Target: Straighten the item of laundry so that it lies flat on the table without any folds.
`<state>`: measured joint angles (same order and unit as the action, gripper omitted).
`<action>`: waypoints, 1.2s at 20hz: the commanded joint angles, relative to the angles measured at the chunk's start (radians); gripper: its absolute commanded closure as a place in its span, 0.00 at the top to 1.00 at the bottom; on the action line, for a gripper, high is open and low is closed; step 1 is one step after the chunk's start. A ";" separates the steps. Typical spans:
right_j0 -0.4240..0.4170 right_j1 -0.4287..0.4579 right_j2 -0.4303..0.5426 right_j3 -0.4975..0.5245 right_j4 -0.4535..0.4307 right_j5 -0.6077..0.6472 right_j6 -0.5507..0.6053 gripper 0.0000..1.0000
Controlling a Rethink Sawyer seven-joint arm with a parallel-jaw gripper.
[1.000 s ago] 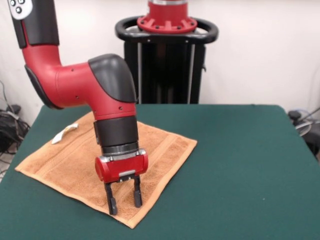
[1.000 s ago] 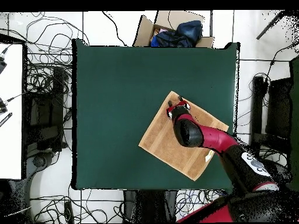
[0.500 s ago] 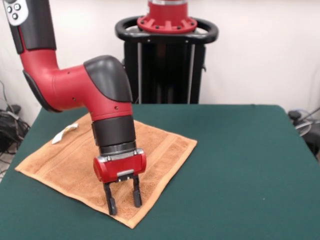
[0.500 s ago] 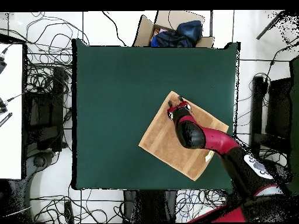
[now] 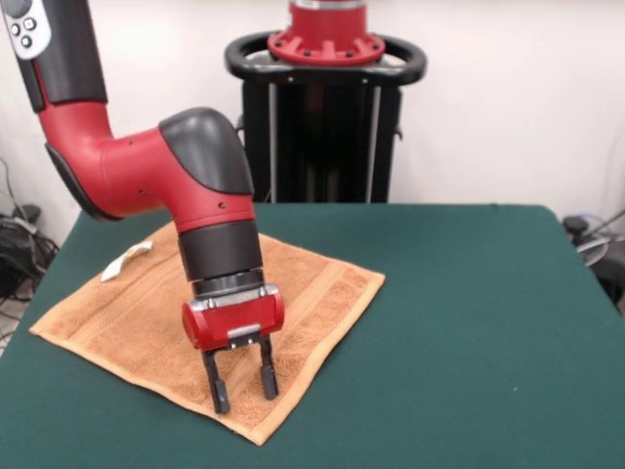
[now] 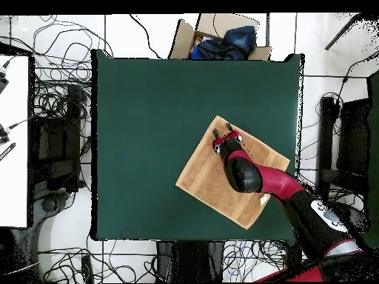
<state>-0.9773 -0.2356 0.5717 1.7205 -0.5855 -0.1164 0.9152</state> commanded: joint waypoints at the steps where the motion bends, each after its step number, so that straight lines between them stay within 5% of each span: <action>1: -0.016 -0.057 0.043 0.089 -0.010 0.063 0.178 1.00; 10: -0.042 -0.246 0.066 0.272 0.045 0.095 0.216 1.00; 13: -0.017 -0.294 0.014 0.302 0.047 0.053 0.236 1.00; 14: 0.038 -0.316 -0.084 0.306 0.053 -0.018 0.267 1.00; 18: 0.080 -0.278 -0.197 0.295 0.055 -0.039 0.268 1.00; 24: 0.071 -0.277 -0.190 0.304 0.060 -0.058 0.269 1.00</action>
<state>-0.9379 -0.5082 0.4542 2.0047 -0.5702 -0.1330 0.9152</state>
